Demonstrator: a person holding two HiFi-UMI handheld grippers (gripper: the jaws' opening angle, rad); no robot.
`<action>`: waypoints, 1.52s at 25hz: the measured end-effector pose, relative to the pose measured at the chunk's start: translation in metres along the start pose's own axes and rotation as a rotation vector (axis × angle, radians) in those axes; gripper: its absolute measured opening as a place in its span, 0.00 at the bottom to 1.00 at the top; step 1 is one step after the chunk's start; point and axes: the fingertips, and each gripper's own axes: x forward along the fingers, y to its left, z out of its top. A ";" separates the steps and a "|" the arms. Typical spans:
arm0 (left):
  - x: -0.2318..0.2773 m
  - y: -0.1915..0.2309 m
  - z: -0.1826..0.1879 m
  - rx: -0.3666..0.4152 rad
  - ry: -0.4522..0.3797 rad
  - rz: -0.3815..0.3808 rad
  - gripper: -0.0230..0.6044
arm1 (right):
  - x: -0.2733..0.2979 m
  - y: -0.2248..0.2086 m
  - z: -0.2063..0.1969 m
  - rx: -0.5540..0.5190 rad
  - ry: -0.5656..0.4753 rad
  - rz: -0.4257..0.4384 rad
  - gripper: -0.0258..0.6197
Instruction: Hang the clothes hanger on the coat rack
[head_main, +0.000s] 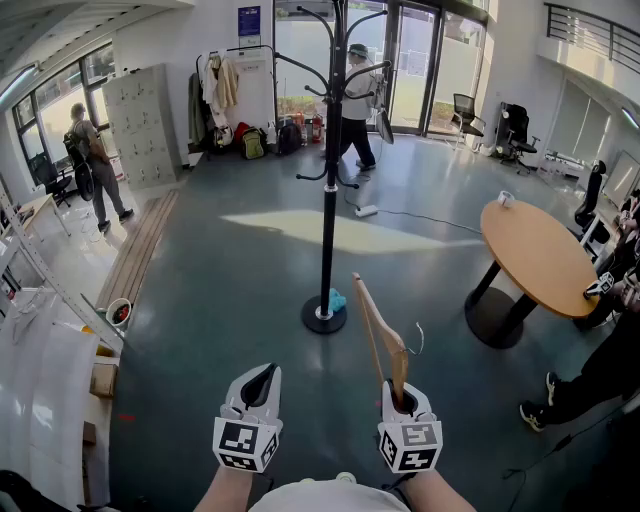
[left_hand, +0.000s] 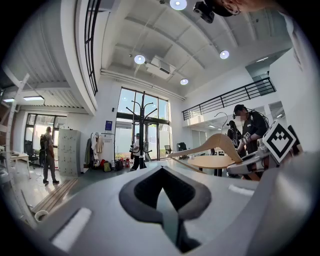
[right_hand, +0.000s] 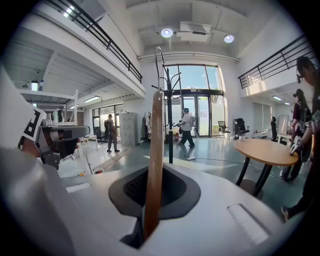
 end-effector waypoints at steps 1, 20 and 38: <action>0.002 0.003 0.004 0.003 -0.009 0.001 0.04 | 0.003 0.000 0.005 -0.001 -0.009 0.001 0.08; -0.012 0.036 -0.007 -0.005 -0.017 0.001 0.04 | 0.016 0.011 0.004 0.054 -0.025 -0.052 0.08; 0.066 0.096 -0.038 -0.039 0.026 0.017 0.04 | 0.115 -0.023 0.015 0.101 0.014 -0.085 0.08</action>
